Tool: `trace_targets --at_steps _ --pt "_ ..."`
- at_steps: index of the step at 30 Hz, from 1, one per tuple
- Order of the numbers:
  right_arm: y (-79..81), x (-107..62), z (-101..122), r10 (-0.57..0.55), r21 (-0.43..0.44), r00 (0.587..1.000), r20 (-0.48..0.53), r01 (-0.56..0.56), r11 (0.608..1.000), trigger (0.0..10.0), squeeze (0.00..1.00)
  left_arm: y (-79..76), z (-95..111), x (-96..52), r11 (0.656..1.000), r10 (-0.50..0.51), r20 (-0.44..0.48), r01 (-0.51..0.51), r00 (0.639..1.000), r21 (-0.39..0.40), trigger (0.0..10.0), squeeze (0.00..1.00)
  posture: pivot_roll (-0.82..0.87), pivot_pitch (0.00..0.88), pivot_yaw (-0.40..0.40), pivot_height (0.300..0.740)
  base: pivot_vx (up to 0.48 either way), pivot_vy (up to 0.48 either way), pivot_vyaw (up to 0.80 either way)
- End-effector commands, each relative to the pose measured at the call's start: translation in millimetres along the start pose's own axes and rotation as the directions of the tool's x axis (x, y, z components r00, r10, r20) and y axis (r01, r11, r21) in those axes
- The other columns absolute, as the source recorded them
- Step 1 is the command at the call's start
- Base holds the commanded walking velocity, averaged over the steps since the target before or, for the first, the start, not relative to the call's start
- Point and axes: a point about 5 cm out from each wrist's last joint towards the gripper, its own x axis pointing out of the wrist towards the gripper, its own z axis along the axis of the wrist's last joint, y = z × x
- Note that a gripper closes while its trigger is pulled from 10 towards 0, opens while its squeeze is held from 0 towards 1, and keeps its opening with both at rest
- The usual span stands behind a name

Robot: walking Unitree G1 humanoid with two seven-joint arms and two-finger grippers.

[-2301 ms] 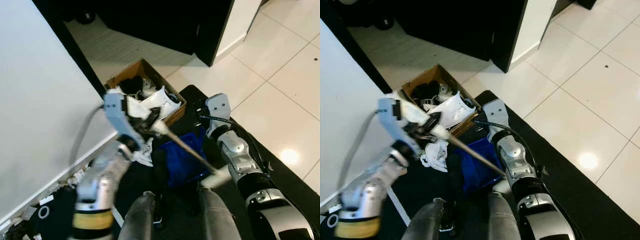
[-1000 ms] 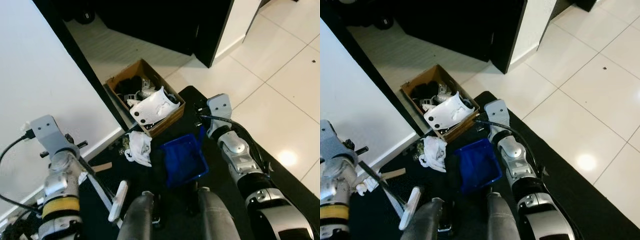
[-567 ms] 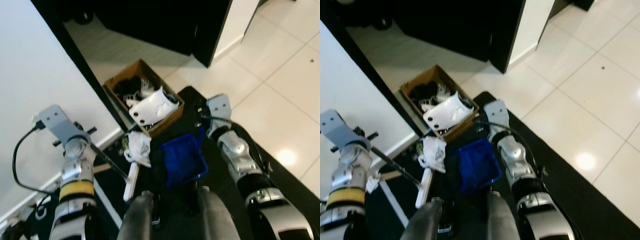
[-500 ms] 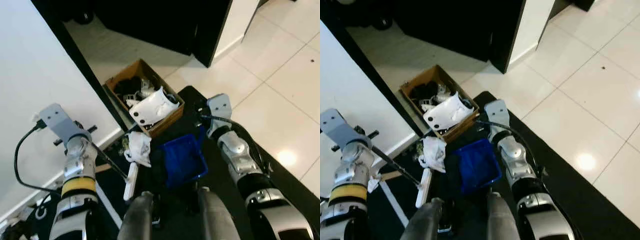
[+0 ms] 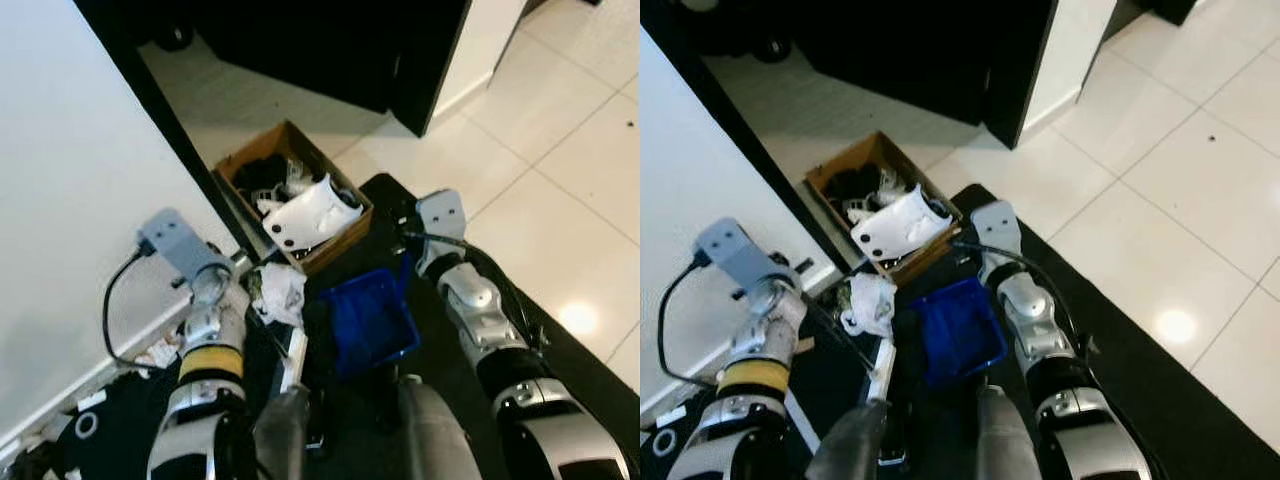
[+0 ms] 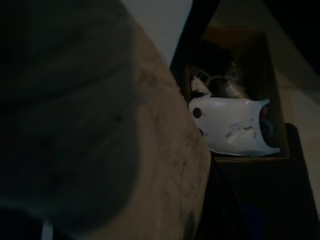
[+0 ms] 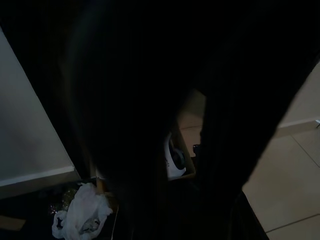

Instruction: Sweep floor

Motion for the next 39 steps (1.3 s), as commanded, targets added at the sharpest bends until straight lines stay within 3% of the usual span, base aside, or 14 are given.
trace_targets --at_steps 1,20,29,32,36,39 --pt "9.9 -5.8 -15 0.023 0.032 0.998 -0.065 -0.021 0.999 10.0 0.00 -21.9 -27 -10.5 0.986 -0.073 -0.146 0.050 0.987 -0.156 10.0 0.00 -0.02 0.297 0.022 0.740 0.000 0.000 0.00" --pt "11.3 -5.3 -15 0.019 0.038 0.998 -0.066 -0.016 0.999 10.0 0.00 -59.8 -20 -23.2 0.939 -0.197 -0.180 0.133 0.964 -0.316 10.0 0.00 -0.02 0.298 0.027 0.740 0.000 0.000 0.00" --pt "10.8 -4.9 -15 0.019 0.037 0.998 -0.068 -0.017 0.999 10.0 0.00 -64.1 -12 -26.7 0.927 -0.224 -0.170 0.155 0.960 -0.343 10.0 0.00 -0.01 0.295 0.026 0.740 0.000 0.000 0.00" --pt "10.9 -4.5 -15 0.019 0.038 0.998 -0.066 -0.016 0.999 10.0 0.00 -58.1 -3 -26.0 0.939 -0.219 -0.127 0.174 0.967 -0.298 10.0 0.00 -0.01 0.293 0.028 0.740 0.000 0.000 0.00" --pt "11.4 -4.9 -15 0.018 0.039 0.998 -0.066 -0.015 0.999 10.0 0.00 -44.0 15 -25.5 0.968 -0.230 -0.073 0.221 0.970 -0.120 10.0 0.00 0.00 0.293 0.032 0.740 0.000 0.000 0.00" --pt "10.9 -6.3 -17 0.015 0.041 0.998 -0.068 -0.013 0.999 10.0 0.00 -25.8 40 -27.5 0.962 -0.254 -0.012 0.254 0.967 0.101 10.0 0.00 0.01 0.294 0.038 0.740 0.000 0.000 0.00"
